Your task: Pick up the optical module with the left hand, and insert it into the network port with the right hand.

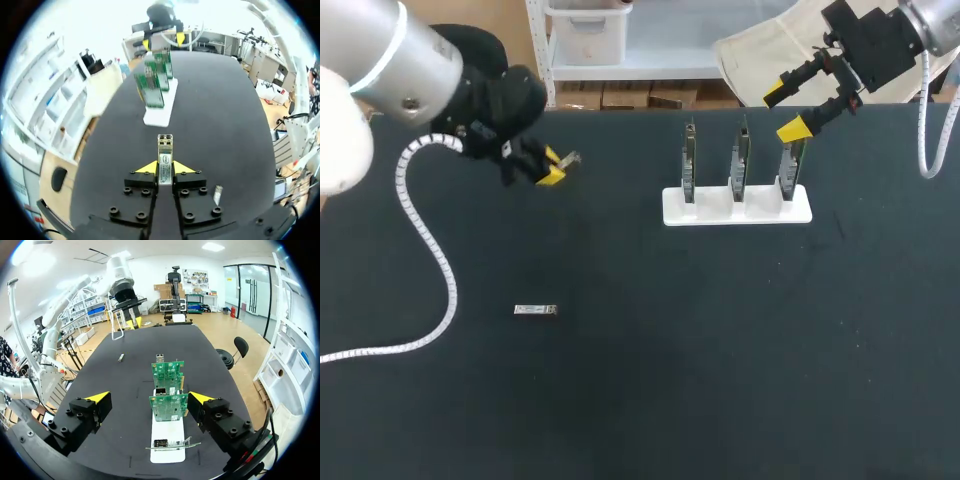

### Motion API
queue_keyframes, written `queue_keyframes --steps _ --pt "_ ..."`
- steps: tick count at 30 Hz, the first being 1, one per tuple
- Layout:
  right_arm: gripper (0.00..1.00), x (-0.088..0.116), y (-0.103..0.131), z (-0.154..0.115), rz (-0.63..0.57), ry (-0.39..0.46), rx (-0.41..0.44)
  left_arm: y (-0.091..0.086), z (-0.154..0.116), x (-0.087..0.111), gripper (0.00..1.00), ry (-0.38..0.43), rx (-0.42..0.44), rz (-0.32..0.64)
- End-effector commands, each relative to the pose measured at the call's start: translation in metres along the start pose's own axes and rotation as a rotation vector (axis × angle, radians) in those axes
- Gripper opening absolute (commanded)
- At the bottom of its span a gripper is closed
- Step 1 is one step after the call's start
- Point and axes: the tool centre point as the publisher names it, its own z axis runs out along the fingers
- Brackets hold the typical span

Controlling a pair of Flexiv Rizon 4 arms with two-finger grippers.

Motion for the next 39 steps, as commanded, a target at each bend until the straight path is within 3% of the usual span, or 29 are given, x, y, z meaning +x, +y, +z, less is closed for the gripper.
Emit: queue_keyframes --steps 1,10,15,18,24,26,39 --pt "1.00 0.000 0.000 0.000 -0.001 -0.002 0.000 0.027 0.010 -0.029 0.00 -0.033 0.007 0.062" --pt "1.00 0.000 0.000 0.000 -0.001 -0.002 0.000 0.057 0.009 -0.087 0.00 -0.146 -0.047 0.137" --pt "1.00 0.000 0.000 0.000 -0.001 -0.002 0.000 0.057 0.009 -0.102 0.00 -0.242 -0.042 0.065" --pt "1.00 0.000 0.000 0.000 -0.001 -0.002 0.000 0.055 0.011 -0.109 0.00 -0.346 -0.027 0.000" --pt "1.00 0.000 0.000 0.000 -0.001 -0.002 0.000 0.050 0.018 -0.124 0.00 -0.419 -0.003 0.027" --pt "1.00 0.000 0.000 0.000 -0.001 -0.002 0.000 0.049 0.017 -0.121 0.00 -0.365 -0.007 0.044" --pt "1.00 0.000 0.000 0.000 -0.001 -0.002 0.000 0.049 0.017 -0.121 0.00 -0.365 -0.007 0.044"
